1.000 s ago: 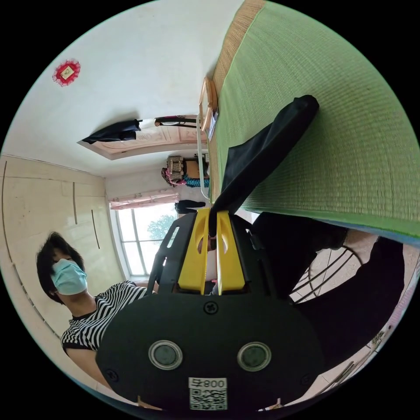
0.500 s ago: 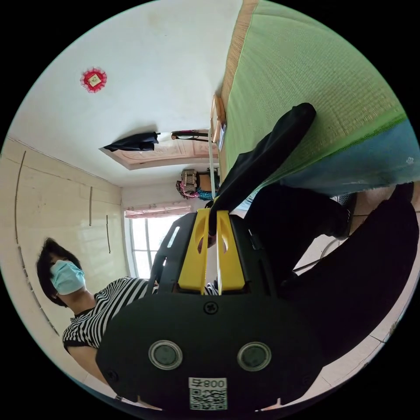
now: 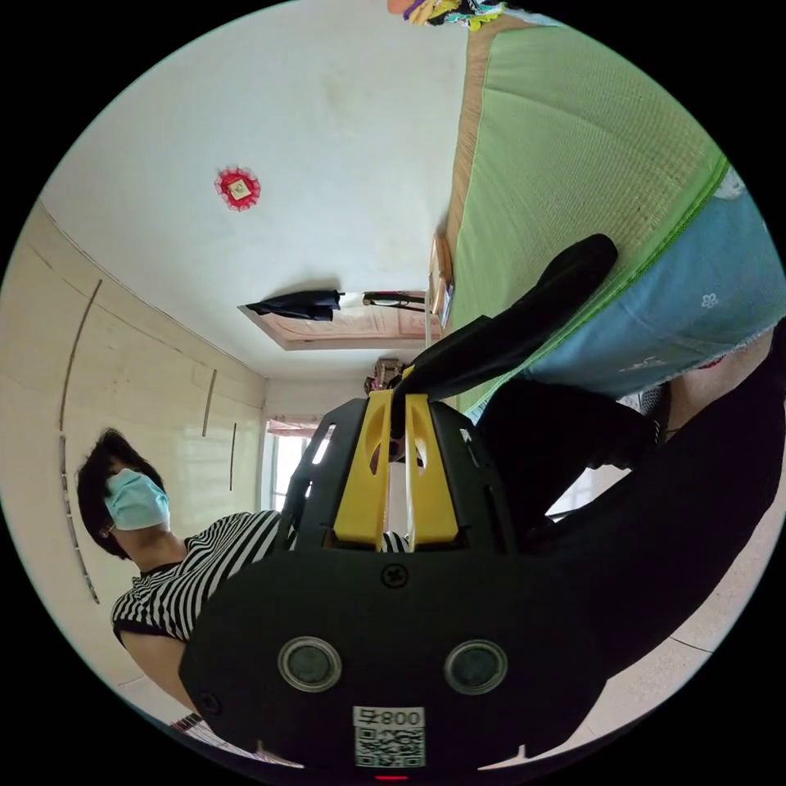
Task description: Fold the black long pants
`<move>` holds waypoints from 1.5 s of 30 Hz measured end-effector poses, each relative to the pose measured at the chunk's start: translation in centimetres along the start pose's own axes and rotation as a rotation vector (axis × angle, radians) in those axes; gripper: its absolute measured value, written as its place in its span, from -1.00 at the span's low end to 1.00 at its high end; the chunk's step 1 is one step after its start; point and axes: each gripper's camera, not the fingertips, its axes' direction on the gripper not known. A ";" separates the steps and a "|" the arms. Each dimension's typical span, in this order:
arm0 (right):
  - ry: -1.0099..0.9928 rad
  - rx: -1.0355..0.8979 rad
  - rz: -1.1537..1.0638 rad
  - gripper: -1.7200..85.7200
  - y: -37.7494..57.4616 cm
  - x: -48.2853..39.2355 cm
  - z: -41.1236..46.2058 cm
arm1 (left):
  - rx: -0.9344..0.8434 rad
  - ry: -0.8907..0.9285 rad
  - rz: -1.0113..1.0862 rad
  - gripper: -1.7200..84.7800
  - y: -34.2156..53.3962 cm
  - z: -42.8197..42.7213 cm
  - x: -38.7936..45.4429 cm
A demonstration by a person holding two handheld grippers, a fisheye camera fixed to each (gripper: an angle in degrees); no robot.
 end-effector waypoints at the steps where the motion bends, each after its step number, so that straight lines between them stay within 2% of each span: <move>1: -0.008 0.017 -0.009 -0.92 0.1 0.7 -1.4 | -0.016 -0.004 0.011 -0.84 -0.1 0.9 2.1; 9: 0.028 0.148 -0.155 -0.92 -2.1 1.1 -12.2 | -0.186 -0.021 0.152 -0.84 -2.0 9.7 18.5; 17: 0.200 0.405 -0.453 -0.92 -3.9 -6.2 -27.4 | -0.373 0.138 0.421 -0.85 -3.5 25.1 42.3; 22: 0.311 0.545 -0.558 -0.92 -1.8 -7.2 -34.2 | -0.477 0.232 0.564 -0.84 -2.3 34.5 54.1; 24: 0.360 0.572 -0.548 -0.91 -1.0 -5.2 -35.8 | -0.514 0.228 0.588 -0.84 -1.8 37.9 56.8; 27: 0.434 0.581 -0.431 -0.91 -0.5 1.6 -37.3 | -0.590 0.126 0.607 -0.84 -1.4 43.5 59.1; 32: 0.431 0.505 -0.075 -0.91 -1.2 19.0 -36.8 | -0.752 -0.294 0.544 -0.84 -1.1 50.7 59.3; 36: 0.336 0.499 -0.078 -0.91 -1.3 24.2 -35.5 | -0.734 -0.189 0.539 -0.83 -1.0 51.3 62.9; 41: 0.350 0.501 -0.057 -0.91 -1.8 27.8 -34.0 | -0.772 -0.281 0.711 -0.82 0.6 53.1 70.2; 45: 0.306 0.560 -0.060 -0.92 -0.7 29.3 -34.0 | -0.753 -0.238 0.680 -0.79 1.5 52.8 73.1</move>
